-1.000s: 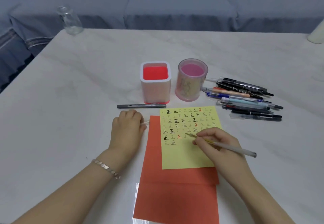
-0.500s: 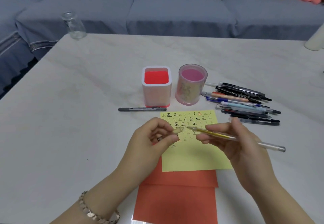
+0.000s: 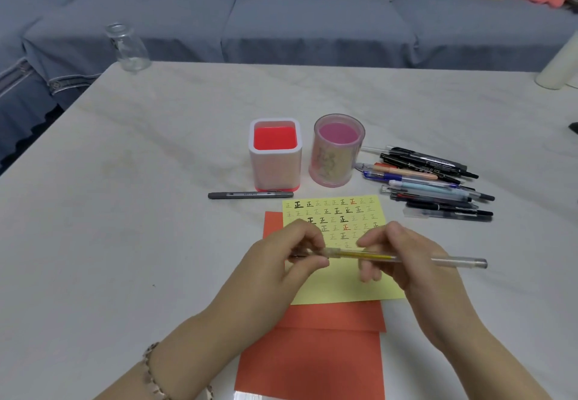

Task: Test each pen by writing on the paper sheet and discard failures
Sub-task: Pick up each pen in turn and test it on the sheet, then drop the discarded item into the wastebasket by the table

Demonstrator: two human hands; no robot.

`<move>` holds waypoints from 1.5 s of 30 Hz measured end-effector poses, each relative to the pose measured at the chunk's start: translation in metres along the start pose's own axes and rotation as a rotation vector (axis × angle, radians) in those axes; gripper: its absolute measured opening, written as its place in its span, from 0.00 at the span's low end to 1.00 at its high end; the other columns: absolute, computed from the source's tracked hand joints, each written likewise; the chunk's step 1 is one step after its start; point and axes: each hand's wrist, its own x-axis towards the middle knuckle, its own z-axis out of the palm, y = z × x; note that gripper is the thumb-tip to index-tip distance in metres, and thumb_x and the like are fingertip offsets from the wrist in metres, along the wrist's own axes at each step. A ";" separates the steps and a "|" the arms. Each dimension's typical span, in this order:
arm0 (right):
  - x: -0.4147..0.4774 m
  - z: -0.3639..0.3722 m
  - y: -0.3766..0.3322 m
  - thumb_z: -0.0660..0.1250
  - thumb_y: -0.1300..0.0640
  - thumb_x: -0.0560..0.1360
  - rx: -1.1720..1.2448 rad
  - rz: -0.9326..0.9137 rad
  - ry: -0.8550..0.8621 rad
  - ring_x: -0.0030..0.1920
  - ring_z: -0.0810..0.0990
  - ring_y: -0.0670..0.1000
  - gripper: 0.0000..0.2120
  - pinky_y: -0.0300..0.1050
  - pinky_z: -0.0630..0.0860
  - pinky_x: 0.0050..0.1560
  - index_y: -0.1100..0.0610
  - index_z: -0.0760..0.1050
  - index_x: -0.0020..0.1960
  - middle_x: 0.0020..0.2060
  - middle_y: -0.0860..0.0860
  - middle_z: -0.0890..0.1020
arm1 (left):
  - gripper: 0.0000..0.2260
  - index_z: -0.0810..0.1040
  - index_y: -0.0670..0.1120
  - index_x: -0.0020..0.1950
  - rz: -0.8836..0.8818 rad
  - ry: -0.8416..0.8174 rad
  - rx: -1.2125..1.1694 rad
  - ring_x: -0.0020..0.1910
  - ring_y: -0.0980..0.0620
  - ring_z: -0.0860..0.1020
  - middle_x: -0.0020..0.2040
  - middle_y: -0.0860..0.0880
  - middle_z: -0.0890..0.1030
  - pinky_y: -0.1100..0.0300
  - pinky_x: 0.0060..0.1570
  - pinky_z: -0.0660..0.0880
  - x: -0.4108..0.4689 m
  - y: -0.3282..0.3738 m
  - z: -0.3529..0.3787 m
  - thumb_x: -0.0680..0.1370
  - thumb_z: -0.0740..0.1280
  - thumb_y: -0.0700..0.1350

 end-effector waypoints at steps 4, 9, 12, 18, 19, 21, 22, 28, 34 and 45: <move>0.001 0.007 -0.001 0.64 0.50 0.69 0.018 0.017 0.103 0.20 0.63 0.45 0.15 0.31 0.62 0.23 0.52 0.69 0.25 0.16 0.50 0.69 | 0.03 0.67 0.57 0.42 0.029 -0.061 0.017 0.41 0.58 0.73 0.44 0.58 0.75 0.67 0.41 0.69 -0.002 0.007 0.007 0.74 0.61 0.52; 0.003 0.014 -0.006 0.71 0.57 0.68 0.038 -0.025 0.056 0.17 0.61 0.44 0.18 0.31 0.62 0.21 0.53 0.66 0.24 0.16 0.54 0.73 | 0.06 0.68 0.53 0.37 -0.108 -0.082 -0.178 0.29 0.59 0.66 0.28 0.58 0.71 0.65 0.32 0.64 0.007 0.011 0.006 0.70 0.64 0.48; 0.009 0.020 -0.014 0.68 0.60 0.72 -0.049 -0.029 -0.064 0.16 0.63 0.45 0.19 0.31 0.62 0.20 0.54 0.68 0.24 0.16 0.54 0.74 | 0.06 0.67 0.45 0.37 -0.359 -0.320 -0.494 0.23 0.58 0.63 0.23 0.56 0.67 0.66 0.25 0.61 0.010 0.015 -0.014 0.70 0.64 0.44; 0.032 0.073 -0.027 0.60 0.64 0.76 -0.084 0.037 -0.114 0.16 0.61 0.44 0.15 0.34 0.59 0.20 0.59 0.66 0.30 0.15 0.52 0.72 | 0.07 0.70 0.50 0.40 -0.192 -0.008 -0.123 0.25 0.61 0.66 0.25 0.58 0.71 0.67 0.29 0.63 -0.009 0.016 -0.052 0.76 0.65 0.43; 0.035 0.089 -0.026 0.60 0.64 0.75 -0.065 0.058 -0.122 0.17 0.60 0.45 0.14 0.35 0.58 0.20 0.59 0.66 0.31 0.16 0.52 0.72 | 0.08 0.69 0.52 0.40 -0.116 0.121 0.072 0.27 0.61 0.68 0.27 0.60 0.73 0.67 0.31 0.63 -0.018 0.013 -0.059 0.77 0.64 0.44; 0.037 0.120 -0.023 0.59 0.65 0.75 -0.071 0.085 -0.167 0.17 0.61 0.45 0.13 0.34 0.58 0.20 0.59 0.67 0.32 0.16 0.52 0.72 | 0.08 0.67 0.52 0.41 -0.076 0.254 0.250 0.30 0.59 0.69 0.31 0.59 0.73 0.64 0.32 0.63 -0.037 0.007 -0.073 0.78 0.63 0.44; 0.036 0.141 -0.022 0.60 0.65 0.75 -0.094 0.097 -0.228 0.17 0.61 0.45 0.13 0.33 0.58 0.20 0.60 0.67 0.32 0.16 0.52 0.72 | 0.07 0.67 0.52 0.41 -0.104 0.314 0.241 0.30 0.58 0.68 0.31 0.56 0.73 0.61 0.32 0.65 -0.050 0.002 -0.085 0.77 0.62 0.44; 0.008 0.273 -0.022 0.66 0.51 0.74 -0.311 0.136 -0.711 0.21 0.69 0.45 0.11 0.35 0.63 0.24 0.58 0.75 0.39 0.23 0.51 0.78 | 0.03 0.73 0.52 0.42 -0.294 0.792 -0.022 0.32 0.50 0.74 0.33 0.48 0.75 0.59 0.35 0.71 -0.146 -0.026 -0.160 0.75 0.64 0.44; -0.025 0.377 0.012 0.65 0.54 0.74 -0.615 0.023 -1.023 0.29 0.75 0.46 0.06 0.30 0.69 0.28 0.56 0.75 0.43 0.32 0.51 0.82 | 0.08 0.75 0.48 0.40 -0.591 1.352 -0.011 0.31 0.54 0.77 0.31 0.52 0.80 0.60 0.38 0.75 -0.279 -0.084 -0.213 0.76 0.65 0.36; -0.031 0.406 0.066 0.62 0.58 0.74 -0.911 -0.074 -1.149 0.31 0.77 0.46 0.07 0.40 0.75 0.43 0.53 0.74 0.37 0.32 0.50 0.82 | 0.06 0.72 0.43 0.48 -1.298 0.973 0.296 0.48 0.42 0.77 0.50 0.41 0.80 0.54 0.46 0.73 -0.370 -0.200 -0.212 0.79 0.62 0.45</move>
